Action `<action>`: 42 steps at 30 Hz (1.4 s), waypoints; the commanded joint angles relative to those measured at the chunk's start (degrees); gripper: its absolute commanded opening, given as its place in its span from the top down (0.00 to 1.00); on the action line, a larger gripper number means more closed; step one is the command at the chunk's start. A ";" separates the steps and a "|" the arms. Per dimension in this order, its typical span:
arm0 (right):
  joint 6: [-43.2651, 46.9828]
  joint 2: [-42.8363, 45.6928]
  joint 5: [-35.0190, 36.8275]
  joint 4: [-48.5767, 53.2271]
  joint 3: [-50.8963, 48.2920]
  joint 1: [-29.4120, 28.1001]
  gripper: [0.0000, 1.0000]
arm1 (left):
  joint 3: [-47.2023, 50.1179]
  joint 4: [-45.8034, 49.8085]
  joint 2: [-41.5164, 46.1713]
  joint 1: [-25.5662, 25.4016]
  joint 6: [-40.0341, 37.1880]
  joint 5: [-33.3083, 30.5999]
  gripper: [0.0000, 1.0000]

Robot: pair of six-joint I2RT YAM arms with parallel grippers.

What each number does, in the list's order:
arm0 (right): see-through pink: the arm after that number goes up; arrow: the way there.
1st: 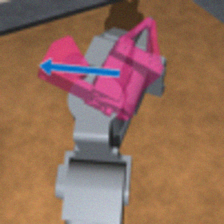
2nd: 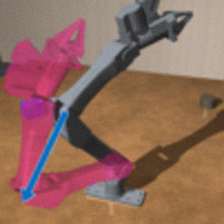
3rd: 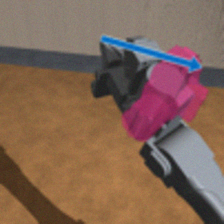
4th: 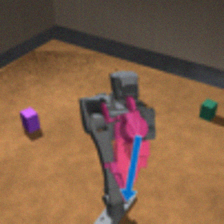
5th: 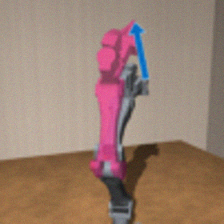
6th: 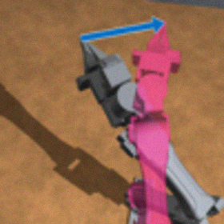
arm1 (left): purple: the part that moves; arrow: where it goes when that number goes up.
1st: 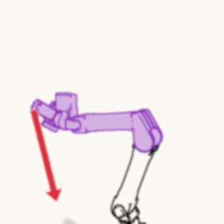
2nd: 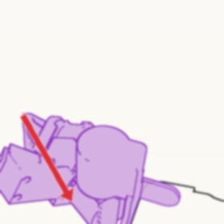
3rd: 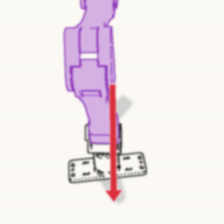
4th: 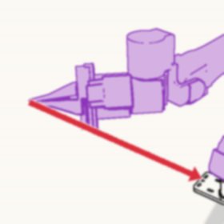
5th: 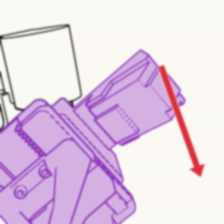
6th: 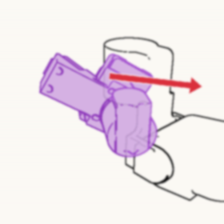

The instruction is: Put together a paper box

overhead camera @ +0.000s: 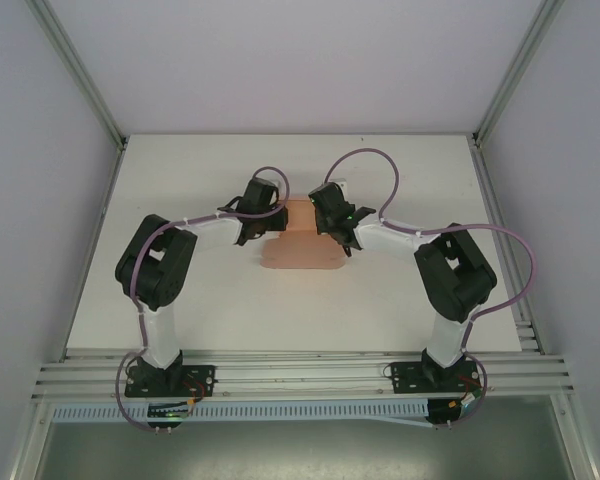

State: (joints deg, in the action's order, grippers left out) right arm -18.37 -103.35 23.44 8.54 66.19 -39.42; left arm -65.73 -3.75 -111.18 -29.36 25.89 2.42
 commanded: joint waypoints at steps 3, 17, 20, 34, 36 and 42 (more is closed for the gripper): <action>0.00 1.49 0.21 -1.23 -1.51 0.18 1.00 | -1.81 7.14 -3.03 0.37 0.95 -9.13 0.89; 0.18 3.08 2.71 -3.46 -3.52 -0.43 1.00 | -7.04 28.13 -8.58 -1.22 7.31 -27.02 1.00; 0.29 3.33 3.95 -3.70 -3.93 -0.51 1.00 | -8.84 32.39 -10.19 -1.22 8.27 -28.71 1.00; 1.61 4.83 5.31 -4.39 -4.88 -0.54 1.00 | -3.05 24.88 -6.55 -1.22 6.05 -19.41 0.80; 1.54 5.08 5.30 -4.70 -5.28 -0.56 1.00 | -4.27 25.72 -7.57 -1.22 5.90 -19.84 0.86; 1.59 5.12 5.03 -4.45 -5.36 -0.50 1.00 | -3.95 23.82 -7.41 -1.16 5.68 -18.55 0.88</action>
State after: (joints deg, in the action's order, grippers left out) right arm -17.65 -101.84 22.87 1.89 61.82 -40.66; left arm -73.52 10.41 -114.48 -33.17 31.38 -14.00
